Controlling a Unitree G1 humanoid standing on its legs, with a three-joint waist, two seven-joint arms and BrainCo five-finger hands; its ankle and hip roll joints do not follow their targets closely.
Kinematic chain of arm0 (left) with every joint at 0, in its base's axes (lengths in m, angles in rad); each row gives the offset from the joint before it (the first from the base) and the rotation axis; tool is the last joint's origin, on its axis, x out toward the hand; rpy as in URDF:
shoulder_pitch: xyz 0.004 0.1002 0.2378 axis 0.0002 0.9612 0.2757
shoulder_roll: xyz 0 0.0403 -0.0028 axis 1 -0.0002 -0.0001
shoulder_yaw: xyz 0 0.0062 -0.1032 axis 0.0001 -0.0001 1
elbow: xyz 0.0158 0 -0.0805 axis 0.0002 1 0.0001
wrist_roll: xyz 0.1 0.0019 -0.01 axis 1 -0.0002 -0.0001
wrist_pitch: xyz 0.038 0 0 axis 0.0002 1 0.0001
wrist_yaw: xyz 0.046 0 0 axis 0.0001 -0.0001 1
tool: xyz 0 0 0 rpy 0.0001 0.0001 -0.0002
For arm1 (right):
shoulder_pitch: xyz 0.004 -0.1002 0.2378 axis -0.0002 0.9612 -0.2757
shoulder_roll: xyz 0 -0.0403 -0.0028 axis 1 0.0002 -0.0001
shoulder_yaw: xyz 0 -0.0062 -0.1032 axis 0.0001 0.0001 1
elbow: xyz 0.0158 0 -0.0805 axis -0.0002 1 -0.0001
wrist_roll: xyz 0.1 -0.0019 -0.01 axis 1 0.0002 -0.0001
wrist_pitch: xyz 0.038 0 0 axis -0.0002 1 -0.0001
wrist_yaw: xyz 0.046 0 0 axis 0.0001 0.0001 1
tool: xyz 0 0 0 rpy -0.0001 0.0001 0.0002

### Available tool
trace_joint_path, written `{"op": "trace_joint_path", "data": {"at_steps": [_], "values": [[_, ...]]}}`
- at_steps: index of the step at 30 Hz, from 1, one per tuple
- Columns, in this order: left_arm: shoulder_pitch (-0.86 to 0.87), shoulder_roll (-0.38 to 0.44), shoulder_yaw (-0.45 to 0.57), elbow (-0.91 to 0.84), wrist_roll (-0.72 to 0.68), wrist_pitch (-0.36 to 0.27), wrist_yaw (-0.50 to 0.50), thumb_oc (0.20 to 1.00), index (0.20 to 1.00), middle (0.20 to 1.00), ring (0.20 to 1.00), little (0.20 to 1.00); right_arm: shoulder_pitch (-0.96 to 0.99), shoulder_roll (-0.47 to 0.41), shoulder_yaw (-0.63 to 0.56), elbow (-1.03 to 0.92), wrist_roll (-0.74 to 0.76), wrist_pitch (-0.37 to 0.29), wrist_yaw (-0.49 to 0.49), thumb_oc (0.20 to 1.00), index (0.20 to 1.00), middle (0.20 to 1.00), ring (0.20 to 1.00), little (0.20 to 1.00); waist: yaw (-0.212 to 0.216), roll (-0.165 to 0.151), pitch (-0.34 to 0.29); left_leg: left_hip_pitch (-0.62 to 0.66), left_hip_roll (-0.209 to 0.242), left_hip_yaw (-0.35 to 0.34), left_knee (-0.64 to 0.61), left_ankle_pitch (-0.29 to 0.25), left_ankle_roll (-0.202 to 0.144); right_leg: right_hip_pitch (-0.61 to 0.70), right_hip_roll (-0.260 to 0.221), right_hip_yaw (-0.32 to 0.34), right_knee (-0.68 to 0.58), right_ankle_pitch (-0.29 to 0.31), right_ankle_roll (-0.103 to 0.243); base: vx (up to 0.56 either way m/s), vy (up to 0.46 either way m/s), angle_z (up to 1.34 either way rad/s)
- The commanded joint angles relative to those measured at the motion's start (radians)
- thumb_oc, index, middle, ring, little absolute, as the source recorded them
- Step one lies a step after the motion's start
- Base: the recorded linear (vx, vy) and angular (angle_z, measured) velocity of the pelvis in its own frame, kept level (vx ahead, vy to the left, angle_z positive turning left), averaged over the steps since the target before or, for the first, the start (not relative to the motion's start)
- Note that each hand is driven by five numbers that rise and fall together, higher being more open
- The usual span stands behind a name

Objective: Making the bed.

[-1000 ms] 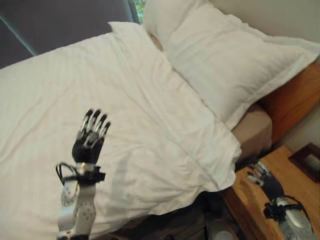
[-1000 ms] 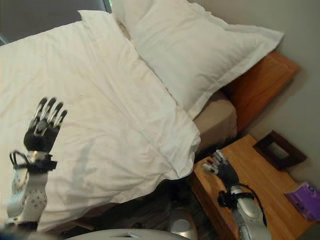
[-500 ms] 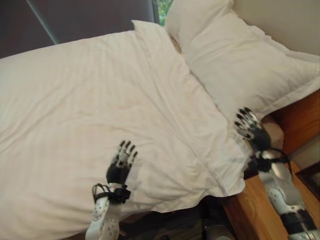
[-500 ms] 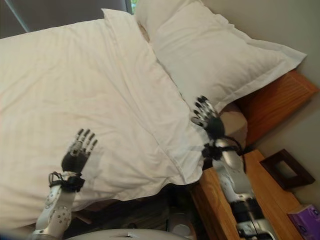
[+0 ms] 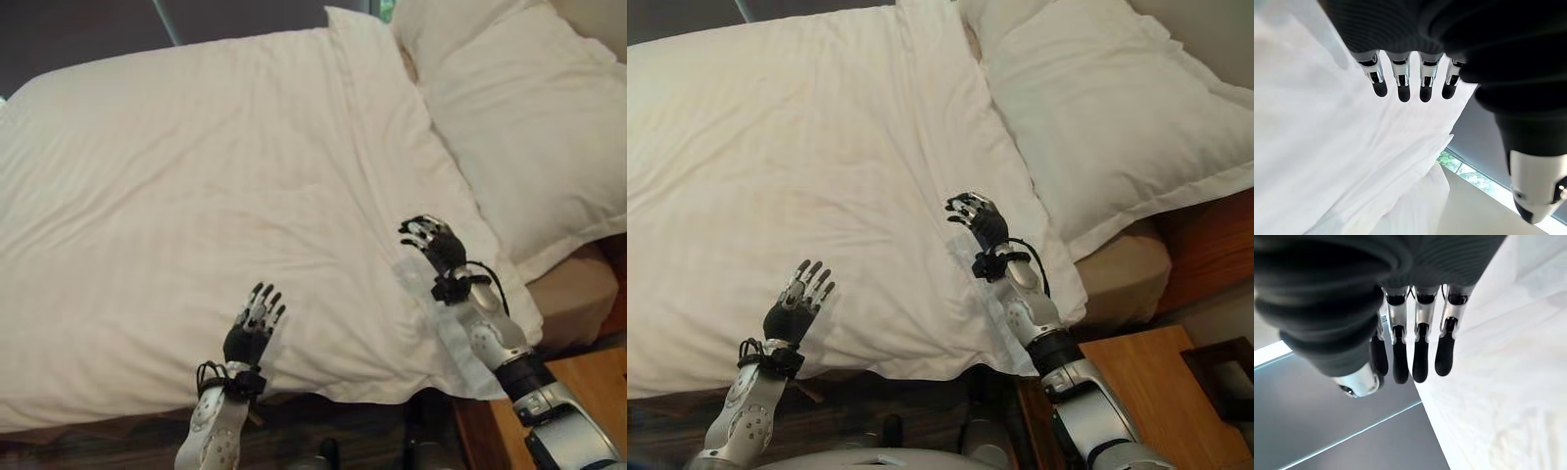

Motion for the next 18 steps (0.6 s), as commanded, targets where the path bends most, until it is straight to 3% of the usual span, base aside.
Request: {"op": "trace_joint_path", "data": {"at_steps": [1, 8, 9, 11, 13, 17, 18], "values": [[-0.072, 0.057, -0.035, -0.051, -0.05, -0.036, -0.015, 1.0, 1.0, 1.0, 1.0, 1.0, -0.166, -0.012, -0.049, 0.043, 0.072, -0.06, -0.025, 0.2, 0.2, 0.2, 0.2, 0.2, 0.009, 0.01, 0.023, -0.139, -0.01, -0.028, -0.004, 0.14, -0.014, 0.094, 0.005, 0.006, 0.015, -0.158, 0.042, -0.03, -0.006, 0.1], [-0.093, 0.062, -0.059, -0.043, -0.043, -0.043, -0.001, 1.0, 1.0, 1.0, 1.0, 1.0, -0.197, 0.009, -0.091, 0.171, 0.111, -0.071, -0.052, 0.2, 0.2, 0.2, 0.2, 0.2, 0.011, 0.037, 0.028, -0.158, -0.012, -0.02, -0.004, 0.147, -0.017, 0.068, 0.007, 0.013, 0.015, -0.154, 0.044, 0.0, -0.004, 0.0], [-0.098, 0.062, -0.064, -0.033, -0.04, -0.043, -0.003, 1.0, 1.0, 1.0, 1.0, 1.0, -0.181, -0.008, -0.099, 0.318, 0.084, -0.052, -0.044, 0.2, 0.2, 0.2, 0.2, 0.2, 0.011, 0.047, 0.03, -0.161, -0.014, -0.02, -0.004, 0.147, -0.017, 0.066, 0.005, 0.013, 0.015, -0.156, 0.043, 0.02, -0.016, -0.06], [-0.11, 0.061, -0.067, -0.026, -0.038, -0.043, -0.004, 1.0, 1.0, 1.0, 1.0, 1.0, -0.148, -0.011, -0.119, 0.432, 0.064, -0.046, -0.06, 0.2, 0.2, 0.2, 0.2, 0.2, 0.006, 0.052, 0.032, -0.156, -0.015, -0.023, -0.004, 0.146, -0.017, 0.072, 0.005, 0.012, 0.015, -0.159, 0.04, 0.01, -0.003, 0.02], [-0.118, 0.049, -0.07, -0.025, -0.03, -0.043, -0.006, 1.0, 1.0, 1.0, 1.0, 1.0, -0.058, 0.031, -0.165, 0.5, 0.102, -0.04, -0.053, 0.2, 0.2, 0.2, 0.2, 0.2, -0.006, 0.057, 0.036, -0.148, -0.016, -0.028, -0.004, 0.142, -0.015, 0.082, 0.005, 0.01, 0.015, -0.167, 0.037, 0.03, -0.002, 0.04], [-0.083, 0.004, -0.015, -0.011, 0.004, -0.049, -0.03, 1.0, 1.0, 1.0, 1.0, 1.0, 0.328, 0.08, -0.209, 0.603, -0.018, 0.021, 0.048, 0.2, 0.2, 0.2, 0.2, 0.2, -0.073, 0.039, 0.033, -0.117, -0.015, -0.034, -0.004, 0.125, -0.011, 0.115, 0.005, 0.008, 0.015, -0.179, 0.03, 0.06, -0.018, 0.05], [-0.082, 0.003, -0.016, -0.011, 0.004, -0.049, -0.03, 1.0, 1.0, 1.0, 1.0, 1.0, 0.329, 0.08, -0.209, 0.602, -0.019, 0.021, 0.048, 0.2, 0.2, 0.2, 0.2, 0.2, -0.073, 0.039, 0.033, -0.116, -0.015, -0.035, -0.004, 0.125, -0.011, 0.116, 0.005, 0.007, 0.015, -0.179, 0.03, 0.05, -0.008, 0.06]]}}
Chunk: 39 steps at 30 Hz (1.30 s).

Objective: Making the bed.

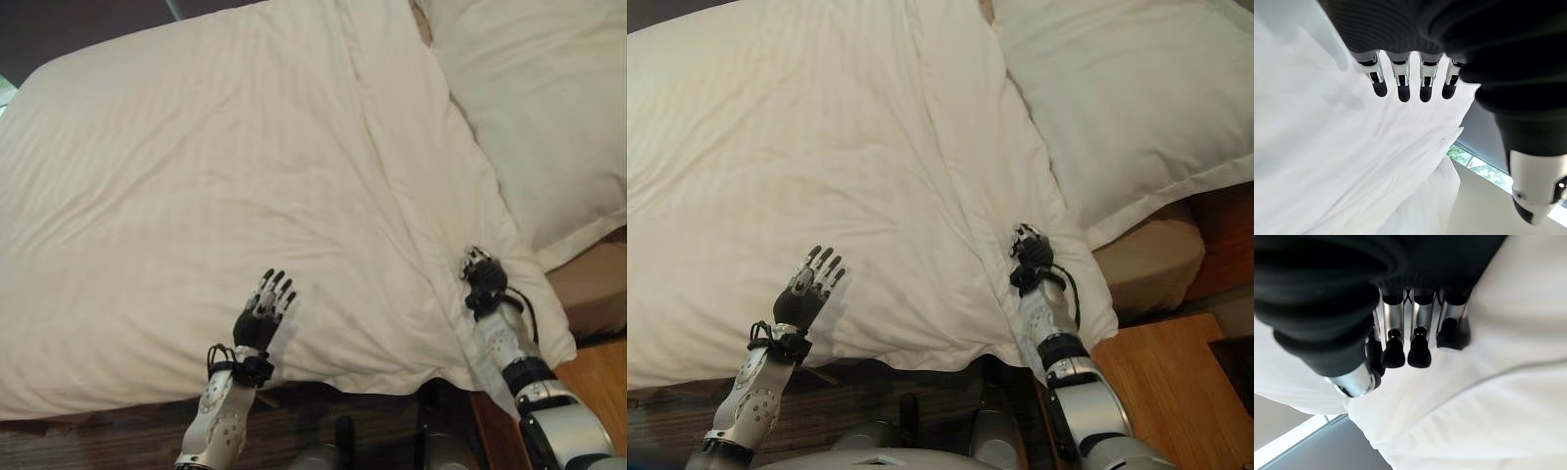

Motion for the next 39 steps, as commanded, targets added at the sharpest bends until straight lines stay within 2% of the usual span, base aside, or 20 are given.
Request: {"op": "trace_joint_path", "data": {"at_steps": [1, 2, 3, 6, 10, 17, 20, 21, 22, 24, 25, 26, 30, 33, 34, 35, 36, 37, 38, 39], "values": [[-0.014, 0.002, 0.048, -0.025, 0.033, -0.048, -0.031, 1.0, 1.0, 1.0, 1.0, 1.0, 0.204, -0.005, -0.005, 0.236, -0.063, 0.139, -0.021, 0.2, 0.2, 0.2, 0.2, 0.2, -0.039, 0.0, 0.008, -0.114, -0.017, -0.022, -0.001, 0.124, -0.007, 0.115, 0.006, 0.024, 0.012, -0.168, 0.031, 0.0, 0.0, 0.0], [-0.013, 0.002, 0.048, -0.025, 0.033, -0.048, -0.031, 1.0, 1.0, 1.0, 1.0, 1.0, 0.205, -0.005, -0.005, 0.236, -0.063, 0.139, -0.021, 0.2, 0.2, 0.2, 0.2, 0.2, -0.039, 0.0, 0.008, -0.113, -0.017, -0.023, -0.001, 0.123, -0.007, 0.116, 0.006, 0.024, 0.012, -0.168, 0.031, 0.04, 0.004, -0.01], [-0.004, -0.002, 0.068, -0.027, 0.036, -0.049, -0.031, 1.0, 1.0, 1.0, 1.0, 1.0, 0.282, -0.009, -0.069, 0.282, -0.061, 0.14, -0.013, 0.2, 0.2, 0.2, 0.2, 0.2, -0.062, -0.008, 0.006, -0.103, -0.016, -0.014, -0.001, 0.119, -0.007, 0.121, 0.01, 0.031, 0.012, -0.17, 0.031, 0.03, 0.009, -0.04], [0.006, -0.009, 0.086, -0.024, 0.035, -0.05, -0.037, 1.0, 1.0, 1.0, 1.0, 1.0, 0.379, -0.018, -0.154, 0.32, -0.041, 0.138, -0.002, 0.2, 0.2, 0.2, 0.2, 0.2, -0.093, -0.026, 0.003, -0.092, -0.008, 0.005, -0.001, 0.112, -0.009, 0.124, 0.016, 0.048, 0.012, -0.172, 0.033, 0.01, 0.004, -0.03], [0.009, -0.014, 0.078, -0.029, 0.044, -0.049, -0.039, 1.0, 1.0, 1.0, 1.0, 1.0, 0.433, -0.033, -0.23, 0.356, -0.007, 0.125, -0.005, 0.2, 0.2, 0.2, 0.2, 0.2, -0.117, -0.042, -0.004, -0.084, -0.002, 0.02, -0.001, 0.105, -0.008, 0.126, 0.022, 0.065, 0.012, -0.175, 0.035, 0.0, 0.004, -0.2], [0.01, -0.008, 0.08, -0.038, 0.052, -0.049, -0.047, 1.0, 1.0, 1.0, 1.0, 1.0, 0.441, -0.066, -0.265, 0.294, 0.006, 0.104, -0.023, 0.2, 0.2, 0.2, 0.2, 0.2, -0.137, -0.054, -0.025, -0.071, 0.005, 0.039, -0.001, 0.098, -0.008, 0.126, 0.028, 0.085, 0.012, -0.173, 0.038, -0.01, 0.003, -0.15], [0.013, -0.01, 0.095, -0.034, 0.055, -0.052, -0.038, 1.0, 1.0, 1.0, 1.0, 1.0, 0.423, -0.099, -0.318, 0.116, 0.063, 0.057, -0.058, 0.2, 0.2, 0.2, 0.2, 0.2, -0.142, -0.061, -0.039, -0.062, 0.009, 0.044, -0.001, 0.093, -0.007, 0.13, 0.03, 0.093, 0.012, -0.174, 0.039, -0.01, 0.007, -0.12], [0.013, -0.01, 0.094, -0.034, 0.055, -0.052, -0.038, 1.0, 1.0, 1.0, 1.0, 1.0, 0.425, -0.098, -0.318, 0.112, 0.061, 0.058, -0.061, 0.2, 0.2, 0.2, 0.2, 0.2, -0.141, -0.06, -0.039, -0.062, 0.009, 0.044, -0.001, 0.093, -0.007, 0.13, 0.031, 0.093, 0.012, -0.174, 0.039, -0.01, 0.008, -0.08], [0.015, -0.014, 0.098, -0.033, 0.062, -0.052, -0.029, 1.0, 1.0, 1.0, 1.0, 1.0, 0.422, -0.115, -0.353, -0.048, 0.063, 0.018, -0.088, 0.2, 0.2, 0.2, 0.2, 0.2, -0.147, -0.063, -0.048, -0.06, 0.01, 0.046, -0.001, 0.092, -0.006, 0.131, 0.031, 0.095, 0.012, -0.173, 0.04, 0.0, 0.0, 0.0], [0.017, -0.012, 0.092, -0.027, 0.075, -0.045, -0.021, 1.0, 1.0, 1.0, 1.0, 1.0, 0.419, -0.113, -0.396, -0.145, 0.078, -0.017, -0.127, 0.2, 0.2, 0.2, 0.2, 0.2, -0.148, -0.066, -0.057, -0.055, 0.012, 0.047, -0.001, 0.088, -0.004, 0.136, 0.032, 0.096, 0.012, -0.174, 0.041, 0.0, 0.002, -0.07], [0.024, -0.011, 0.083, -0.017, 0.107, -0.033, -0.003, 1.0, 1.0, 1.0, 1.0, 1.0, 0.399, -0.111, -0.419, -0.3, 0.072, -0.052, -0.159, 0.2, 0.2, 0.2, 0.2, 0.2, -0.149, -0.066, -0.066, -0.048, 0.013, 0.049, -0.001, 0.086, -0.002, 0.14, 0.034, 0.1, 0.012, -0.174, 0.04, 0.0, 0.0, 0.0], [0.026, -0.007, 0.075, -0.014, 0.134, -0.029, 0.002, 1.0, 1.0, 1.0, 1.0, 1.0, 0.399, -0.107, -0.423, -0.341, 0.047, -0.063, -0.174, 0.2, 0.2, 0.2, 0.2, 0.2, -0.148, -0.066, -0.071, -0.045, 0.014, 0.049, -0.001, 0.084, 0.0, 0.145, 0.034, 0.1, 0.012, -0.176, 0.039, 0.0, -0.001, 0.06], [0.045, -0.004, 0.022, -0.004, 0.165, 0.002, -0.022, 1.0, 1.0, 1.0, 1.0, 1.0, 0.391, -0.117, -0.427, -0.597, -0.159, -0.079, -0.241, 0.2, 0.2, 0.2, 0.2, 0.2, -0.145, -0.065, -0.088, -0.027, 0.016, 0.048, -0.001, 0.079, 0.006, 0.164, 0.036, 0.102, 0.012, -0.182, 0.037, 0.0, 0.0, -0.01], [0.061, -0.007, -0.012, 0.003, 0.177, 0.014, -0.044, 1.0, 1.0, 1.0, 1.0, 1.0, 0.383, -0.112, -0.405, -0.71, -0.263, -0.088, -0.258, 0.2, 0.2, 0.2, 0.2, 0.2, -0.142, -0.064, -0.097, -0.016, 0.014, 0.043, -0.001, 0.075, 0.01, 0.18, 0.035, 0.101, 0.012, -0.186, 0.035, 0.0, -0.001, 0.01], [0.062, -0.008, -0.022, 0.009, 0.18, 0.016, -0.043, 1.0, 1.0, 1.0, 1.0, 1.0, 0.381, -0.109, -0.384, -0.737, -0.282, -0.083, -0.252, 0.2, 0.2, 0.2, 0.2, 0.2, -0.142, -0.063, -0.1, -0.012, 0.013, 0.043, -0.001, 0.075, 0.01, 0.184, 0.035, 0.102, 0.012, -0.186, 0.034, 0.0, 0.0, 0.0], [0.067, -0.011, -0.043, 0.013, 0.195, 0.015, -0.036, 1.0, 1.0, 1.0, 1.0, 1.0, 0.389, -0.085, -0.314, -0.79, -0.276, -0.073, -0.217, 0.2, 0.2, 0.2, 0.2, 0.2, -0.14, -0.063, -0.101, -0.005, 0.011, 0.04, -0.001, 0.076, 0.012, 0.193, 0.034, 0.101, 0.015, -0.187, 0.032, 0.0, 0.0, 0.0], [0.068, -0.011, -0.043, 0.012, 0.196, 0.015, -0.036, 1.0, 1.0, 1.0, 1.0, 1.0, 0.391, -0.084, -0.313, -0.791, -0.276, -0.072, -0.217, 0.2, 0.2, 0.2, 0.2, 0.2, -0.141, -0.064, -0.101, -0.004, 0.011, 0.04, -0.001, 0.076, 0.012, 0.194, 0.034, 0.1, 0.015, -0.187, 0.032, -0.03, -0.005, -0.01], [0.074, -0.007, -0.061, 0.008, 0.238, 0.01, -0.021, 1.0, 1.0, 1.0, 1.0, 1.0, 0.413, -0.052, -0.221, -0.817, -0.206, -0.051, -0.144, 0.282, 0.282, 0.282, 0.282, 0.282, -0.137, -0.063, -0.1, 0.001, 0.01, 0.035, -0.001, 0.08, 0.013, 0.199, 0.035, 0.098, 0.02, -0.188, 0.029, 0.0, 0.0, 0.0], [0.076, -0.007, -0.061, 0.007, 0.238, 0.01, -0.02, 1.0, 1.0, 1.0, 1.0, 1.0, 0.414, -0.052, -0.221, -0.817, -0.204, -0.052, -0.143, 0.542, 0.542, 0.542, 0.542, 0.542, -0.139, -0.064, -0.1, 0.002, 0.01, 0.034, -0.001, 0.08, 0.013, 0.2, 0.035, 0.098, 0.02, -0.188, 0.029, -0.03, -0.006, 0.03], [0.081, -0.005, -0.067, 0.008, 0.251, 0.01, -0.018, 1.0, 1.0, 1.0, 1.0, 1.0, 0.429, -0.045, -0.186, -0.823, -0.183, -0.038, -0.112, 1.0, 1.0, 1.0, 1.0, 1.0, -0.137, -0.065, -0.099, 0.003, 0.01, 0.034, -0.001, 0.081, 0.013, 0.203, 0.035, 0.095, 0.022, -0.19, 0.028, -0.02, -0.006, 0.05]]}}
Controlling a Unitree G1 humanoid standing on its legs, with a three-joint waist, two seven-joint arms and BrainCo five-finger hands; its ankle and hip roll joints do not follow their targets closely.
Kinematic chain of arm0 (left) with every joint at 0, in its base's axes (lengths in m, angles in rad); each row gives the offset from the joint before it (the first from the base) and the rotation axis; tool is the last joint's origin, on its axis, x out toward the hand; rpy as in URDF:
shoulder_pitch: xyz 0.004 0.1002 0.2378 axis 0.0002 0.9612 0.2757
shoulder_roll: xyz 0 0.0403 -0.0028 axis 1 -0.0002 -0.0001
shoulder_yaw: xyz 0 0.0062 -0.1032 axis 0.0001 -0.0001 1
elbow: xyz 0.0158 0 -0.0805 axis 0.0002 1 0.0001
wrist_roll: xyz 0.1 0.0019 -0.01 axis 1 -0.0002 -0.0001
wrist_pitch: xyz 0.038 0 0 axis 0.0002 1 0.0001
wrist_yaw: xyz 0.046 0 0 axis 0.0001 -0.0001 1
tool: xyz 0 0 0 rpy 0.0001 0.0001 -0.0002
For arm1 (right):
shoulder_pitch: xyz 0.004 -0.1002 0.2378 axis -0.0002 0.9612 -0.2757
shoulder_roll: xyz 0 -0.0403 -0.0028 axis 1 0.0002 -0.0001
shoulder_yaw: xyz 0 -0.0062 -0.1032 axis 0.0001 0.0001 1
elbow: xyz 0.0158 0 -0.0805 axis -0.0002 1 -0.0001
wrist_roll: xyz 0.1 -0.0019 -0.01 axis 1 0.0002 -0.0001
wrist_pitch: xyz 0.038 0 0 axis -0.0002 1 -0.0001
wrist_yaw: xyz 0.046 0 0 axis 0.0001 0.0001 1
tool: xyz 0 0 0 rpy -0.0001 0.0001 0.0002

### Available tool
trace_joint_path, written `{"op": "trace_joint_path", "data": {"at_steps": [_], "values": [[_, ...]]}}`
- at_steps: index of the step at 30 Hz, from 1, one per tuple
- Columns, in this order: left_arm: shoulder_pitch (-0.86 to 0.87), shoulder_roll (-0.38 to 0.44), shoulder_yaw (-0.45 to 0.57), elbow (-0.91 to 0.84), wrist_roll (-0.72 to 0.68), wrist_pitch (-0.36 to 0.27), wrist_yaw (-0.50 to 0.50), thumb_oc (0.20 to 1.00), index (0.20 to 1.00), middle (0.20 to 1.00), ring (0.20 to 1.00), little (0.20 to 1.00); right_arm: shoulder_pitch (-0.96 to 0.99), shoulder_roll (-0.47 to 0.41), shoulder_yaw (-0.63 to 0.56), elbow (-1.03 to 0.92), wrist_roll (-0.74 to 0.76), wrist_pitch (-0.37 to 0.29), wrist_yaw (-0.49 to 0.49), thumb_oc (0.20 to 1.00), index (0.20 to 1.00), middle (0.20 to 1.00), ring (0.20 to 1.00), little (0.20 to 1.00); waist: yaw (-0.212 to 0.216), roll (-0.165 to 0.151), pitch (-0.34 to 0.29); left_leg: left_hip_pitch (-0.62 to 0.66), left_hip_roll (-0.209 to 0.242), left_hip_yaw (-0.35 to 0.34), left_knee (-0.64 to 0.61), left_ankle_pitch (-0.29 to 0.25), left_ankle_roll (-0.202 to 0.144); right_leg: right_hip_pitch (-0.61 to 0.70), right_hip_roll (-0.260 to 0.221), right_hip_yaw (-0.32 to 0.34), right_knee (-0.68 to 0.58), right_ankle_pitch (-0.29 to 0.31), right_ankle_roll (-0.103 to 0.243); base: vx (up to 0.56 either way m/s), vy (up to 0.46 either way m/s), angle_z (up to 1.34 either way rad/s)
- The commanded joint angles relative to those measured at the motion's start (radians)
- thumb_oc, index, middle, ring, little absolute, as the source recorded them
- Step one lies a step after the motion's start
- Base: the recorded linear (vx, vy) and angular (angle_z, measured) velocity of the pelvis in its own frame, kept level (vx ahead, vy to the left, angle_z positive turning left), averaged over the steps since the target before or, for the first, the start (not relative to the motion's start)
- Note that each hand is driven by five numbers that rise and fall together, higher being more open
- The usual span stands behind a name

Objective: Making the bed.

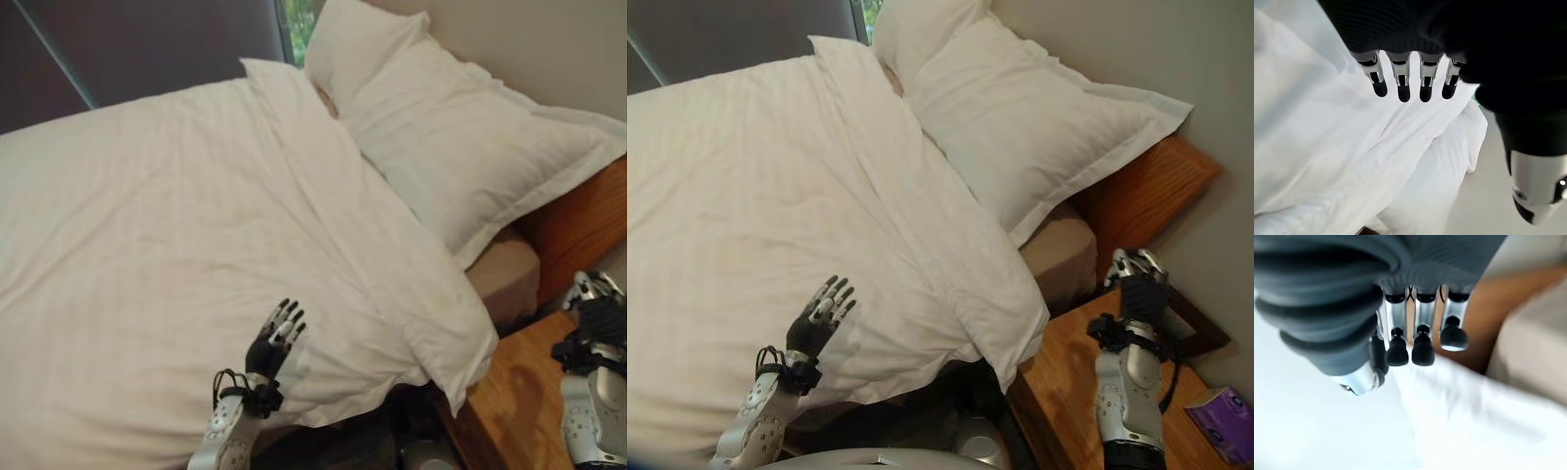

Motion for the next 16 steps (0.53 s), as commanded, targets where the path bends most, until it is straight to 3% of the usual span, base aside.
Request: {"op": "trace_joint_path", "data": {"at_steps": [1, 4, 9, 16], "values": [[-0.02, 0.03, 0.004, 0.001, 0.076, -0.038, -0.006, 1.0, 1.0, 1.0, 1.0, 1.0, 0.008, 0.022, 0.056, -0.021, 0.07, 0.015, 0.134, 1.0, 1.0, 1.0, 1.0, 1.0, 0.008, -0.006, 0.016, -0.081, 0.011, -0.046, 0.01, 0.097, 0.0, 0.16, 0.014, -0.002, 0.027, -0.184, 0.023, -0.03, -0.011, 0.07], [0.015, 0.027, 0.003, 0.001, 0.101, -0.041, -0.023, 1.0, 1.0, 1.0, 1.0, 1.0, 0.054, -0.022, 0.175, -0.031, -0.01, 0.059, 0.209, 1.0, 1.0, 1.0, 1.0, 1.0, 0.022, -0.01, 0.014, -0.077, 0.012, -0.046, 0.01, 0.1, -0.002, 0.167, 0.017, -0.01, 0.023, -0.184, 0.023, -0.01, -0.009, 0.0], [0.05, 0.026, -0.015, 0.012, 0.123, -0.049, -0.031, 1.0, 1.0, 1.0, 1.0, 1.0, 0.101, -0.004, 0.3, -0.009, 0.027, 0.105, 0.275, 1.0, 1.0, 1.0, 1.0, 1.0, 0.035, -0.013, 0.013, -0.072, 0.013, -0.033, 0.01, 0.1, 0.0, 0.164, 0.022, -0.014, 0.024, -0.18, 0.027, 0.0, 0.0, -0.02], [0.052, 0.041, -0.032, 0.027, 0.131, -0.067, -0.045, 1.0, 1.0, 1.0, 1.0, 1.0, 0.105, -0.087, 0.322, -0.051, -0.125, 0.096, 0.267, 1.0, 1.0, 1.0, 1.0, 1.0, 0.035, -0.014, 0.012, -0.067, 0.011, -0.03, 0.01, 0.096, 0.001, 0.165, 0.018, -0.017, 0.034, -0.18, 0.033, 0.0, 0.002, 0.0]]}}
